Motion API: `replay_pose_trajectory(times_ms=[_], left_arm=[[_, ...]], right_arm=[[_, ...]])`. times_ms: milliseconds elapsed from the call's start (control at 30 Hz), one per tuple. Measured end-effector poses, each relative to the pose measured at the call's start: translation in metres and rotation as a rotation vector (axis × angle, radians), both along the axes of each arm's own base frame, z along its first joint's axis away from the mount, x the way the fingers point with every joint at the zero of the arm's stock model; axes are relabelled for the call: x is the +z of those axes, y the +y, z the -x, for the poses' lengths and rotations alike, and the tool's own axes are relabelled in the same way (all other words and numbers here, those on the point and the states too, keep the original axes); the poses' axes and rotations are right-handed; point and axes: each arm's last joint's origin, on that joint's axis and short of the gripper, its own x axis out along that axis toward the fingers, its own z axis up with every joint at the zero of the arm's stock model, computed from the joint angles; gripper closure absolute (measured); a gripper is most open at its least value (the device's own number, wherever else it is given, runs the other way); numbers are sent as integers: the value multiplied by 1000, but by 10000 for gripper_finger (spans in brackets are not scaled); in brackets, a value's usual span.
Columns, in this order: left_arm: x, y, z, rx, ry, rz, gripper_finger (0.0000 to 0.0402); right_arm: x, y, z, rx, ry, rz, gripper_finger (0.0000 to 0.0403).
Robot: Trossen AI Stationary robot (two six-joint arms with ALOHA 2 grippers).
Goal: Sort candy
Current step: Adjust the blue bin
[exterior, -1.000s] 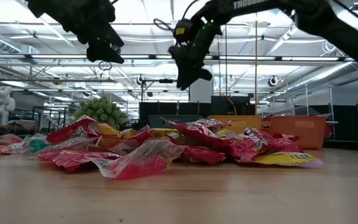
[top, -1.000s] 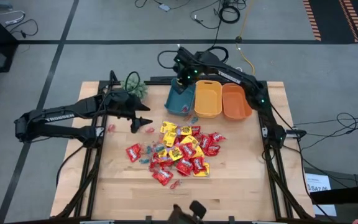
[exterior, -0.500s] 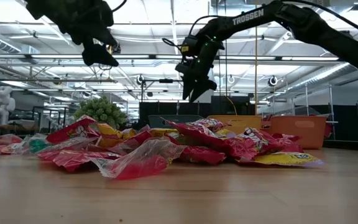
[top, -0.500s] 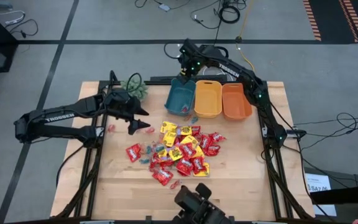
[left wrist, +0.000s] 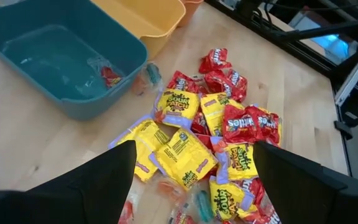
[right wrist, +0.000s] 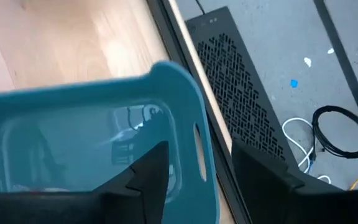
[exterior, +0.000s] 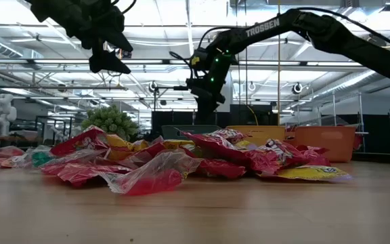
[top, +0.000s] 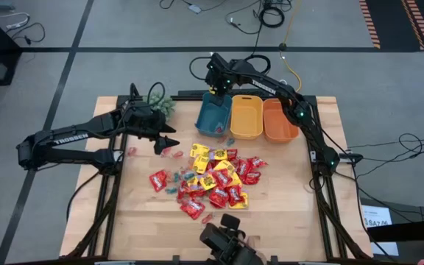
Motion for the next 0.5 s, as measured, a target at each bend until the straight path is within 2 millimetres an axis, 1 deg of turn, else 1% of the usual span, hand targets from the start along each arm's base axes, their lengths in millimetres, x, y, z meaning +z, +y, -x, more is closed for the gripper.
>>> replay_pose_trajectory(times_ms=[233, 333, 400, 500], left_arm=[[0, 0, 0, 19, 0, 22, 70], [0, 0, 0, 20, 0, 23, 70], [0, 0, 0, 21, 1, 22, 70], [0, 0, 0, 22, 1, 22, 70]], right_arm=[[-22, -6, 0, 21, 64, -25, 258], [-30, -9, -1, 12, 121, 17, 259], [-33, -10, 0, 4, 162, 57, 259], [-34, -11, 0, 27, 173, 68, 259]])
